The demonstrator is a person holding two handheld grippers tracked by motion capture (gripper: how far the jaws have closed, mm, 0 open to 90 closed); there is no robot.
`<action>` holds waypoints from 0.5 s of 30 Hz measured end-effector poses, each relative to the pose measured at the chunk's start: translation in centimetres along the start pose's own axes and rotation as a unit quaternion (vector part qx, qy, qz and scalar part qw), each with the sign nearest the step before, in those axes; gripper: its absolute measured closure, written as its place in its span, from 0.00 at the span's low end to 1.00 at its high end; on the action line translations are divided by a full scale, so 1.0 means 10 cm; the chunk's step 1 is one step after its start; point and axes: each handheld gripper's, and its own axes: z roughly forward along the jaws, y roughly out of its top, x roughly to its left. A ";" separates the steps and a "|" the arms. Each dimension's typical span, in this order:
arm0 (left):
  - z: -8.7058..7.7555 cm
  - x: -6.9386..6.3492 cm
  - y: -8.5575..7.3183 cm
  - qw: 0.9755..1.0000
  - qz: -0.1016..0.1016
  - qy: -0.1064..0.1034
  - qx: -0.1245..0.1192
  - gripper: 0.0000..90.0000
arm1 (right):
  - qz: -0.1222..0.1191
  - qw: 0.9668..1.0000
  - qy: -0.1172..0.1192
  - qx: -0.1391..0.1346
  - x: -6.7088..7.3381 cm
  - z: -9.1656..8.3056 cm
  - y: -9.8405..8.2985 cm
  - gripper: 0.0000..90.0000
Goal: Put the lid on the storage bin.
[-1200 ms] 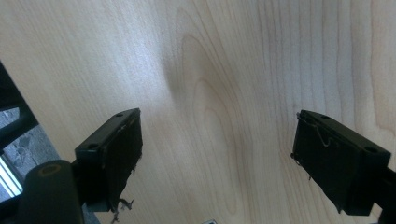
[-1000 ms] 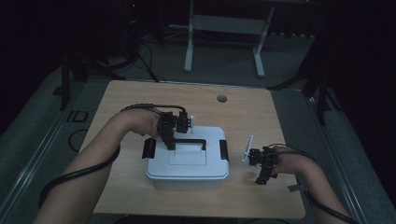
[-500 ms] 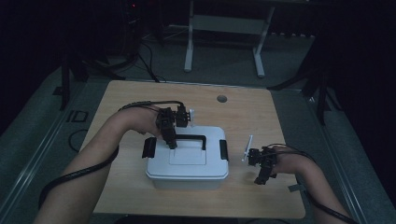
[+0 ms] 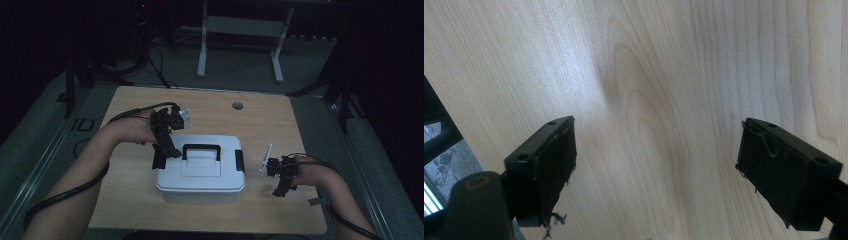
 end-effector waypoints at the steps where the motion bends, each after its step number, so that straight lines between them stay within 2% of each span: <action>1: -0.01 0.00 -0.04 1.000 0.006 0.007 -0.003 0.02 | 0.000 1.000 -0.001 0.000 0.00 0.00 0.00 0.17; 7: -0.03 0.01 -0.34 0.999 -0.026 0.007 -0.029 0.02 | 0.005 1.000 -0.001 0.001 -0.01 0.01 -0.03 0.17; 15: 0.00 -0.01 -0.68 0.998 -0.049 -0.001 -0.037 0.02 | 0.012 1.000 -0.005 -0.002 -0.02 0.00 -0.06 0.17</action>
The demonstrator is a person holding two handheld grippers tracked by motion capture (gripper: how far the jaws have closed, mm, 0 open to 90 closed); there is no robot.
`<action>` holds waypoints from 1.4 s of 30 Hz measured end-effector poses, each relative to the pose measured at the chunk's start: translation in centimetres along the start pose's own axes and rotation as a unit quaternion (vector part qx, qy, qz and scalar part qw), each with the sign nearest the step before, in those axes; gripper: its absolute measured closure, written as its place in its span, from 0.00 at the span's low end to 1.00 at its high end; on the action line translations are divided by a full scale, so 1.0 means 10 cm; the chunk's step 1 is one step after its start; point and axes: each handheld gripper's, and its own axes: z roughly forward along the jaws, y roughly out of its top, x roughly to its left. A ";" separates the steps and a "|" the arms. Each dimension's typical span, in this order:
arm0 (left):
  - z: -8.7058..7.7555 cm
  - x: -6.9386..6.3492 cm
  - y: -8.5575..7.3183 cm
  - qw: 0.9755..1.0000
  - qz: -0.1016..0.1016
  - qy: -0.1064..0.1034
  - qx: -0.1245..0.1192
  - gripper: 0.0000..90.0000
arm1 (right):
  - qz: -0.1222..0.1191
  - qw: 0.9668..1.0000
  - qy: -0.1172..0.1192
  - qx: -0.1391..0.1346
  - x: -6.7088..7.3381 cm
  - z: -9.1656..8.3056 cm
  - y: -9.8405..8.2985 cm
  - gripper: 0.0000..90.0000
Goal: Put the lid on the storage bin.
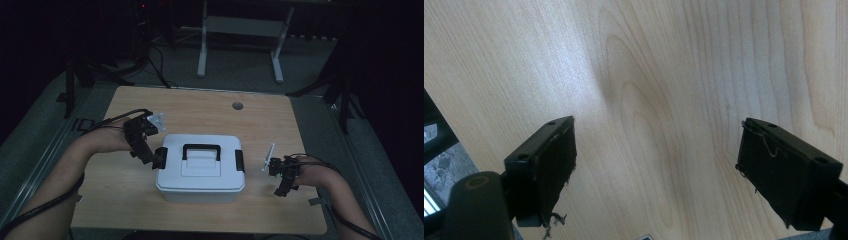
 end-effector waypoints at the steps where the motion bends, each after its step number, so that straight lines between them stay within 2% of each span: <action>1: -0.01 0.00 -0.04 1.000 -0.001 -0.001 0.002 0.02 | 0.001 1.000 -0.001 0.000 0.00 0.00 -0.01 0.17; 7: -0.05 -0.03 -0.29 1.000 -0.012 0.009 -0.006 0.02 | 0.011 1.000 -0.006 -0.009 -0.02 -0.01 -0.05 0.17; 9: -0.06 -0.03 -0.38 1.000 -0.022 0.006 -0.009 0.02 | 0.013 1.000 -0.009 -0.006 -0.02 -0.01 -0.07 0.17; 14: -0.05 -0.09 -0.53 1.000 -0.025 0.004 -0.005 0.02 | 0.019 1.000 -0.012 -0.012 -0.02 -0.01 -0.09 0.17; 20: -0.03 -0.12 -0.70 0.999 -0.036 0.002 -0.015 0.02 | 0.021 1.000 -0.016 -0.017 -0.02 -0.01 -0.10 0.17; 30: 0.11 -0.16 -0.90 0.999 -0.048 -0.006 -0.015 0.02 | 0.024 0.999 -0.022 -0.020 0.01 0.00 -0.09 0.17; 32: 0.14 -0.18 -0.93 0.999 -0.042 0.014 -0.009 0.02 | 0.027 0.999 -0.021 -0.021 0.01 0.01 -0.10 0.17; 34: 0.16 -0.19 -0.98 0.999 -0.048 0.007 -0.017 0.02 | 0.030 0.999 -0.021 -0.023 0.00 0.01 -0.11 0.17; 36: 0.20 -0.22 -1.02 0.999 -0.046 0.016 -0.011 0.02 | 0.035 0.999 -0.019 -0.026 0.00 0.02 -0.13 0.17; 38: 0.24 -0.23 -1.08 0.999 -0.050 0.005 -0.007 0.02 | 0.039 0.999 -0.019 -0.030 -0.01 0.04 -0.15 0.17; 42: 0.32 -0.25 -1.17 0.998 -0.055 0.005 -0.001 0.02 | 0.039 0.999 -0.017 -0.030 -0.01 0.08 -0.17 0.16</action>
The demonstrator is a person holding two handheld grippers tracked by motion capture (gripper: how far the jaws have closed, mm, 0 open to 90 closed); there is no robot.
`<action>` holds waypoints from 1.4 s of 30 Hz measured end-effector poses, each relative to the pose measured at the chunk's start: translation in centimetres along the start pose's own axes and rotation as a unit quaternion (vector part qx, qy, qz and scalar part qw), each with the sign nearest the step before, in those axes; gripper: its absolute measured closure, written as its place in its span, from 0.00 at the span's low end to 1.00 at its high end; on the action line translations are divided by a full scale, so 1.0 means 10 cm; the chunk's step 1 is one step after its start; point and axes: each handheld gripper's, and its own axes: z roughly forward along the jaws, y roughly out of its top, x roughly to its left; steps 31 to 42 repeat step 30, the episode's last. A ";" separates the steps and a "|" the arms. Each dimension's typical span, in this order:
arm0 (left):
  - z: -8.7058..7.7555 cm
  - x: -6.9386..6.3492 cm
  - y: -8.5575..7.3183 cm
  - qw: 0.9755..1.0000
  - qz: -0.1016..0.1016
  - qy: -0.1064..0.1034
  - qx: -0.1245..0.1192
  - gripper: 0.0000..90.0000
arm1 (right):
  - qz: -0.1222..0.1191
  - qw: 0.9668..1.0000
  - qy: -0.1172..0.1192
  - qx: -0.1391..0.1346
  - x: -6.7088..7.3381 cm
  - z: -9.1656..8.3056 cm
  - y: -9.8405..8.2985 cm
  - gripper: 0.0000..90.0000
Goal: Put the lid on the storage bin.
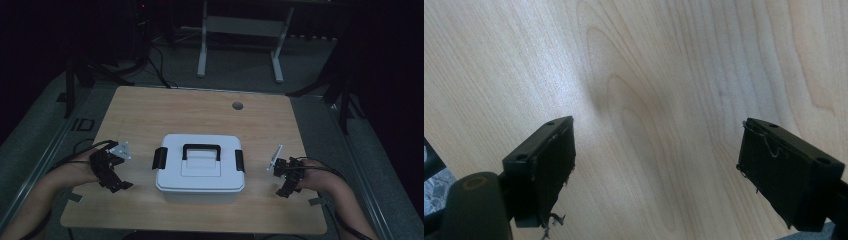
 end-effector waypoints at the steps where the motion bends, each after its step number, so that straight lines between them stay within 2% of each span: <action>1: 0.01 0.00 -0.02 1.000 -0.002 -0.001 -0.001 0.02 | 0.000 1.000 0.000 0.000 0.00 0.01 0.00 0.16; 3: 0.04 0.00 -0.06 1.000 -0.010 -0.010 -0.001 0.02 | 0.003 1.000 0.002 -0.003 0.00 0.02 -0.01 0.16; 6: 0.07 0.00 -0.11 1.000 -0.013 -0.013 -0.004 0.02 | 0.003 1.000 0.001 -0.005 0.00 0.03 -0.03 0.16; 11: 0.13 -0.02 -0.20 0.999 -0.032 -0.009 -0.021 0.02 | 0.010 1.000 -0.001 -0.017 -0.01 0.04 -0.06 0.16; 14: 0.17 -0.04 -0.27 0.999 -0.034 -0.010 -0.015 0.02 | 0.014 1.000 -0.002 -0.020 -0.01 0.06 -0.08 0.16; 21: 0.21 0.01 -0.52 0.997 -0.068 -0.015 -0.017 0.02 | 0.025 0.999 0.002 -0.030 -0.02 0.07 -0.14 0.16; 23: 0.21 0.02 -0.55 0.997 -0.068 -0.010 -0.017 0.02 | 0.032 0.999 0.000 -0.030 -0.03 0.06 -0.16 0.16; 26: 0.22 0.03 -0.60 0.996 -0.079 -0.013 -0.025 0.02 | 0.033 0.999 -0.001 -0.033 -0.04 0.06 -0.19 0.16; 29: 0.25 0.04 -0.63 0.996 -0.083 -0.007 -0.020 0.02 | 0.036 0.999 -0.002 -0.036 -0.03 0.05 -0.23 0.16; 42: 0.25 0.04 -0.63 0.997 -0.080 -0.007 -0.019 0.02 | 0.038 0.999 -0.001 -0.037 -0.04 0.05 -0.24 0.16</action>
